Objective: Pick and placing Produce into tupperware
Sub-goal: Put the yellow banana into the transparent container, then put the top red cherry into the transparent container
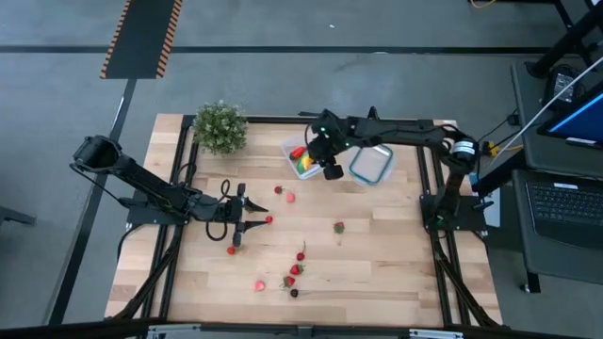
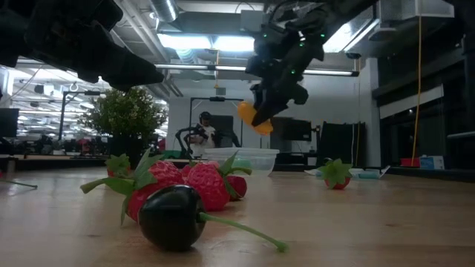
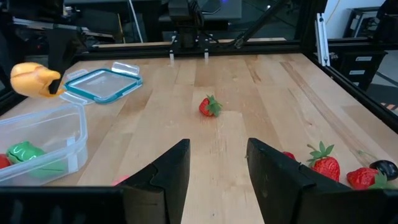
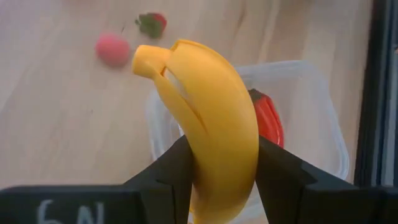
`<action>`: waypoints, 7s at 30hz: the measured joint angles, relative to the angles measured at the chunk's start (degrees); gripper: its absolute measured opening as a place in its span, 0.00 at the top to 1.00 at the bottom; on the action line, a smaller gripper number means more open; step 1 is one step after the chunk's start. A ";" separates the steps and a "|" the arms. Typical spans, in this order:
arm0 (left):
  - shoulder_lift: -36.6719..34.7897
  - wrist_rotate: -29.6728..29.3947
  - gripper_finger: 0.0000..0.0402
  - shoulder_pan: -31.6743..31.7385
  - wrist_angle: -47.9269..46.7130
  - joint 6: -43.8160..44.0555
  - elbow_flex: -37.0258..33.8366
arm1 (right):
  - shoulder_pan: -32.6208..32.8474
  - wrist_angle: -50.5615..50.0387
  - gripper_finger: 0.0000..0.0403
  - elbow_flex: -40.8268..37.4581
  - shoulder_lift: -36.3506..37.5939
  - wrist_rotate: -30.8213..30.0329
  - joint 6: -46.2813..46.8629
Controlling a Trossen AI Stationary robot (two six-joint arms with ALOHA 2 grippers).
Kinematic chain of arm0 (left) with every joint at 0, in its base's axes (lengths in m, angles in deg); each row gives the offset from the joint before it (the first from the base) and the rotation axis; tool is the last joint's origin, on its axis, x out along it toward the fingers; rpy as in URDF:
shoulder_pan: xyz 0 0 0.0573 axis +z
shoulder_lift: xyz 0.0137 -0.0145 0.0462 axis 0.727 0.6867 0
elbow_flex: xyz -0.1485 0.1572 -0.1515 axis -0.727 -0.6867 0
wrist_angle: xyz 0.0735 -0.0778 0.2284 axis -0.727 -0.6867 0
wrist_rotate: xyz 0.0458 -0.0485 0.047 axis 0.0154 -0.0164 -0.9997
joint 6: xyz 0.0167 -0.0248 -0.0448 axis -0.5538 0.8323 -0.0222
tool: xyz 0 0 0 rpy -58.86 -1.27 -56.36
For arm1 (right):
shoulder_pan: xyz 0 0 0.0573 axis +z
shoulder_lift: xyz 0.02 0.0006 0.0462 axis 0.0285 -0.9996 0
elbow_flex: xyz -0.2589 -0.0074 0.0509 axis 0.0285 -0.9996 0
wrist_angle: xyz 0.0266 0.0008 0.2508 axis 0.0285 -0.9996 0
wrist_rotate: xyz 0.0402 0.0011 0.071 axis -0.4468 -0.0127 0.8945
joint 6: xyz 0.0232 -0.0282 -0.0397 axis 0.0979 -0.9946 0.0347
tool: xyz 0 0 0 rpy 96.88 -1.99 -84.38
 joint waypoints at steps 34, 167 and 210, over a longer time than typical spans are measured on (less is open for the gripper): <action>0.00 -0.17 0.62 0.00 -0.92 -0.04 0.00 | -1.49 -8.59 0.65 8.68 -9.97 2.56 -8.81; 0.00 0.50 0.62 2.89 2.73 0.44 0.02 | 18.88 42.28 1.00 -64.82 64.62 -6.89 35.97; 0.00 1.53 0.62 2.09 -0.45 3.60 0.19 | 30.18 54.76 0.96 -69.97 58.29 -15.89 43.26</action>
